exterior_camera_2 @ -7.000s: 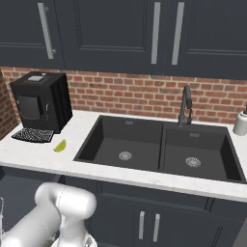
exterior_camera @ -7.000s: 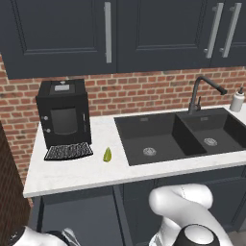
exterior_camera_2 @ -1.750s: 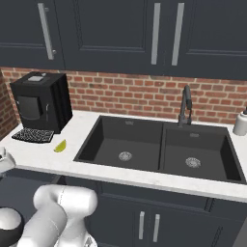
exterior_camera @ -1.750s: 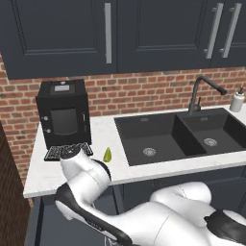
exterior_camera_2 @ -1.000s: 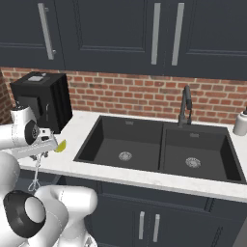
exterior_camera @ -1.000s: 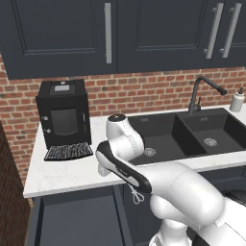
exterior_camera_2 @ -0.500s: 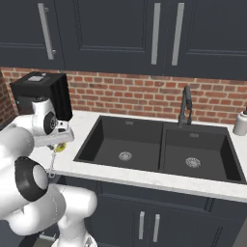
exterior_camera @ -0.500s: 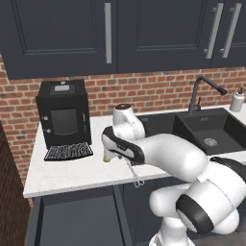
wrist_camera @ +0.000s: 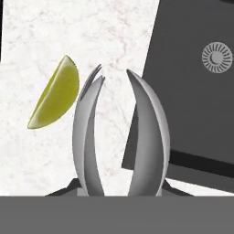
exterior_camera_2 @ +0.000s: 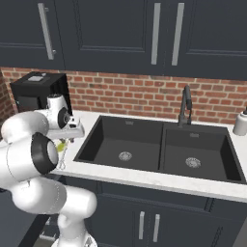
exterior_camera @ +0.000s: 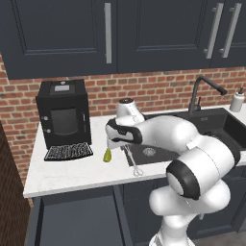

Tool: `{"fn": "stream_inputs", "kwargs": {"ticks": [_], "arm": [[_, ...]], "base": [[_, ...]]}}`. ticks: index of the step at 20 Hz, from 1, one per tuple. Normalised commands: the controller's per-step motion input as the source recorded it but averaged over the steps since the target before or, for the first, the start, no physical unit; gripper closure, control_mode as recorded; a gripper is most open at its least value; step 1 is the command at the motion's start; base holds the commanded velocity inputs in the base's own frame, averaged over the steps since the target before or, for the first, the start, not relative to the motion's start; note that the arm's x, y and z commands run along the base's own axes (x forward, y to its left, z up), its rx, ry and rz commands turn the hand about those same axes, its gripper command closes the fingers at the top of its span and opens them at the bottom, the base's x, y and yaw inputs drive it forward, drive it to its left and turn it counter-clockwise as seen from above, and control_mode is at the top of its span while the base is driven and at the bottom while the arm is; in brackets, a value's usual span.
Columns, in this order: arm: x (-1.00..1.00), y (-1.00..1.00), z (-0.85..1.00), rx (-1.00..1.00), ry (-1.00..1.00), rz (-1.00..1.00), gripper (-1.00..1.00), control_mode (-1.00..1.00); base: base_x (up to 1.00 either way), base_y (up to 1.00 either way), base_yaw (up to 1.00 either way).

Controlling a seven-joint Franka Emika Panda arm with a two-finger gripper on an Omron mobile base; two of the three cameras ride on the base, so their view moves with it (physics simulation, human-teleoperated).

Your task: Pick the tongs from the drawer and place it on the counter.

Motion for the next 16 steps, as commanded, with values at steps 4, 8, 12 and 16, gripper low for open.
{"fn": "stream_inputs", "kwargs": {"ticks": [4, 8, 12, 16], "arm": [[0.42, -0.10, -0.22, 0.06, -0.08, -0.06, 1.00, -1.00], [0.57, -0.02, -0.19, 0.01, -0.02, -0.07, 1.00, -1.00], [0.59, 0.00, -0.31, 0.00, 0.00, -0.02, 1.00, -1.00], [0.59, 0.06, -0.44, 0.00, 0.00, -0.01, 1.00, -1.00]], "base": [[0.00, 0.00, 0.00], [0.00, 0.00, 0.00], [0.00, 0.00, 0.00], [0.00, 0.00, 0.00]]}}
